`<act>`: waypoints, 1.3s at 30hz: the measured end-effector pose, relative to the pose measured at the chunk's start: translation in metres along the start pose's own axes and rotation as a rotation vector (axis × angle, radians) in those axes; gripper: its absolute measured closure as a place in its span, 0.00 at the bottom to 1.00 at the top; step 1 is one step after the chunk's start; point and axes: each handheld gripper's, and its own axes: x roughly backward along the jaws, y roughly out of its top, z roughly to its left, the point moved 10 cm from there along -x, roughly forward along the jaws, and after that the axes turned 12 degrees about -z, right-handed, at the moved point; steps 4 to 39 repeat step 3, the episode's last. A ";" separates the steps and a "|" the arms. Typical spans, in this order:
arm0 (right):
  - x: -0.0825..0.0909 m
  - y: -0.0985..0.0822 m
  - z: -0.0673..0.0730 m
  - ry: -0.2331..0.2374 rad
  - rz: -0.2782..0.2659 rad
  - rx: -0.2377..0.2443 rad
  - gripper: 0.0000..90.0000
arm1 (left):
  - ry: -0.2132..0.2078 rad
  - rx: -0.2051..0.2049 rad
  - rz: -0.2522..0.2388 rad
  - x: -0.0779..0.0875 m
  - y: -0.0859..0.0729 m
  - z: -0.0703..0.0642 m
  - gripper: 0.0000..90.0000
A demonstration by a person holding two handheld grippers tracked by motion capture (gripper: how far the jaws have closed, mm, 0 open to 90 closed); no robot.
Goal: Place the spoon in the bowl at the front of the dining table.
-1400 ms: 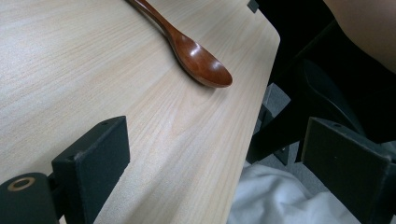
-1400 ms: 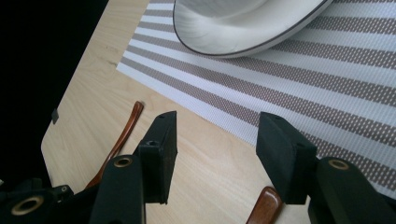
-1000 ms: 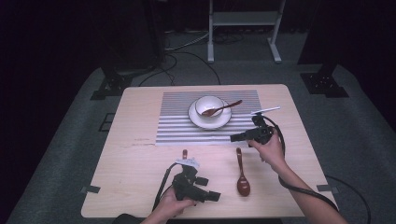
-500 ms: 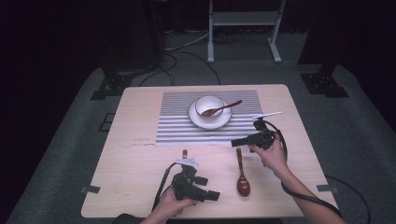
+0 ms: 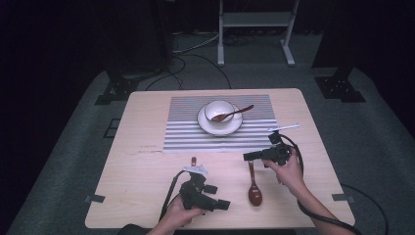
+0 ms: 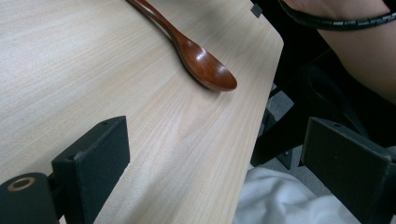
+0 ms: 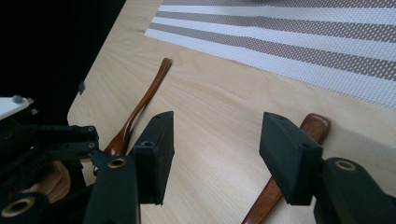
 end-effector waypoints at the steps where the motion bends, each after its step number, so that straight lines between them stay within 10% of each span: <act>1: 0.001 -0.002 0.001 0.004 -0.002 0.004 0.48 | 0.002 0.000 -0.002 0.000 0.000 0.000 0.07; 39: 0.004 -0.006 0.001 0.009 -0.011 0.010 0.47 | 0.005 -0.007 -0.004 0.000 0.002 0.002 0.07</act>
